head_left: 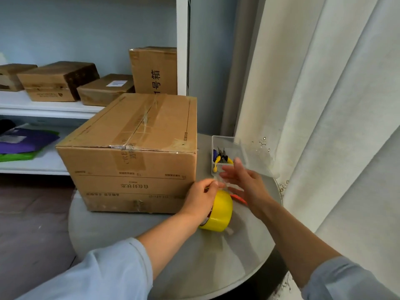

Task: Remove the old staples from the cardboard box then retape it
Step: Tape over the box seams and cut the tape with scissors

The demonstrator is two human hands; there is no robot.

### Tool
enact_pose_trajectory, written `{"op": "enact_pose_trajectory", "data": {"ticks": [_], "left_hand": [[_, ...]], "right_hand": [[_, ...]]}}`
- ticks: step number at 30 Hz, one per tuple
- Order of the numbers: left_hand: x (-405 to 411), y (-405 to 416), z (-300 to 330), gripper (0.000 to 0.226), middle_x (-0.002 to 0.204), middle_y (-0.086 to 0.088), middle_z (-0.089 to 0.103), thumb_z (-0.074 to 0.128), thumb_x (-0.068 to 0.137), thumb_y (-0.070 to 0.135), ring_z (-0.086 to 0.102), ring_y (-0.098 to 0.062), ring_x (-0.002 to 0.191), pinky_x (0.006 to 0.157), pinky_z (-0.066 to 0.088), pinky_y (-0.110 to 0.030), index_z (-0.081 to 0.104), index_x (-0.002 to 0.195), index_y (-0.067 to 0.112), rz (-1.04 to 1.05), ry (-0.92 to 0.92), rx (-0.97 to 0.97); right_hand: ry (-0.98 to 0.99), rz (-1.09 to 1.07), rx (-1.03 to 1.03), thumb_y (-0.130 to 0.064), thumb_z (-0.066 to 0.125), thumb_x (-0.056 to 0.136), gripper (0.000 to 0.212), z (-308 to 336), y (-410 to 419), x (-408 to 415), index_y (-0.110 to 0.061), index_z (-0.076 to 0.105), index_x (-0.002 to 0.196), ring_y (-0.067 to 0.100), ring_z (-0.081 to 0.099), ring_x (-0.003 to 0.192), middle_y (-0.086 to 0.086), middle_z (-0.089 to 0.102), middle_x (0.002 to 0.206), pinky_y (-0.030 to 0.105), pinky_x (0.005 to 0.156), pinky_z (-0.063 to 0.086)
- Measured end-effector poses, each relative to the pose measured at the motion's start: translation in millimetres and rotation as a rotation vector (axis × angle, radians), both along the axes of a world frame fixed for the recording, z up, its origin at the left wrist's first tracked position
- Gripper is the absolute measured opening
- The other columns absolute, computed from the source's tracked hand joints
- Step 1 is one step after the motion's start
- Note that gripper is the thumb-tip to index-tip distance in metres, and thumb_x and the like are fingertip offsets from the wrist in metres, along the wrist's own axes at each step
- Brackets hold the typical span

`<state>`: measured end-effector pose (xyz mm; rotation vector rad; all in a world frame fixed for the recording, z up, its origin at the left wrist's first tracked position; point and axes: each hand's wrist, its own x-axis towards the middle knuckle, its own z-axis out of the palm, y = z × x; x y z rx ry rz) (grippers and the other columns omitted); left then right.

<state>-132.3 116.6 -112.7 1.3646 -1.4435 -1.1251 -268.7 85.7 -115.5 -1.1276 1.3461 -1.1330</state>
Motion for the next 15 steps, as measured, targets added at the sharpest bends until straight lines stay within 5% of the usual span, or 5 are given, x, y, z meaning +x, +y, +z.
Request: {"op": "enact_pose_trajectory", "data": {"ticks": [3, 6, 12, 15], "left_hand": [[-2.8, 1.5, -0.4, 0.027, 0.09, 0.002, 0.062, 0.043, 0.1, 0.023, 0.057, -0.015, 0.09, 0.086, 0.049, -0.036, 0.067, 0.106, 0.012, 0.012, -0.017, -0.015], [-6.0, 4.8, -0.6, 0.028, 0.094, -0.001, 0.061, 0.042, 0.1, 0.025, 0.055, -0.017, 0.091, 0.086, 0.049, -0.036, 0.065, 0.111, 0.013, 0.007, -0.024, -0.011], [-13.7, 12.4, 7.2, 0.013, 0.1, -0.003, 0.061, 0.055, 0.093, 0.033, 0.057, -0.02, 0.099, 0.087, 0.05, -0.035, 0.056, 0.094, 0.021, -0.06, -0.056, 0.14], [-16.2, 17.1, 12.7, 0.012, 0.112, -0.003, 0.062, 0.057, 0.092, 0.026, 0.058, -0.024, 0.109, 0.092, 0.052, -0.044, 0.056, 0.104, 0.026, -0.115, -0.031, 0.227]], "right_hand": [[-0.091, 0.191, 0.018, -0.029, 0.068, 0.083, 0.025, 6.7, 11.2, 1.8, -0.008, 0.074, 0.094, 0.013, 0.068, 0.078, 0.008, 0.073, 0.086, 0.022, 0.065, 0.054], [-0.109, 0.103, -0.041, -0.011, 0.07, 0.084, 0.007, 1.7, 15.6, 1.9, -0.004, 0.072, 0.084, 0.005, 0.065, 0.06, 0.002, 0.07, 0.067, 0.014, 0.051, 0.048], [-0.034, -0.012, -0.142, -0.005, 0.069, 0.083, 0.008, -3.5, 21.2, 11.2, -0.002, 0.072, 0.076, 0.002, 0.061, 0.053, 0.0, 0.069, 0.059, 0.014, 0.052, 0.047], [-0.021, -0.018, -0.148, -0.003, 0.068, 0.084, 0.009, -3.6, 23.3, 11.8, 0.005, 0.072, 0.085, 0.003, 0.064, 0.055, 0.0, 0.069, 0.061, 0.015, 0.054, 0.05]]}}
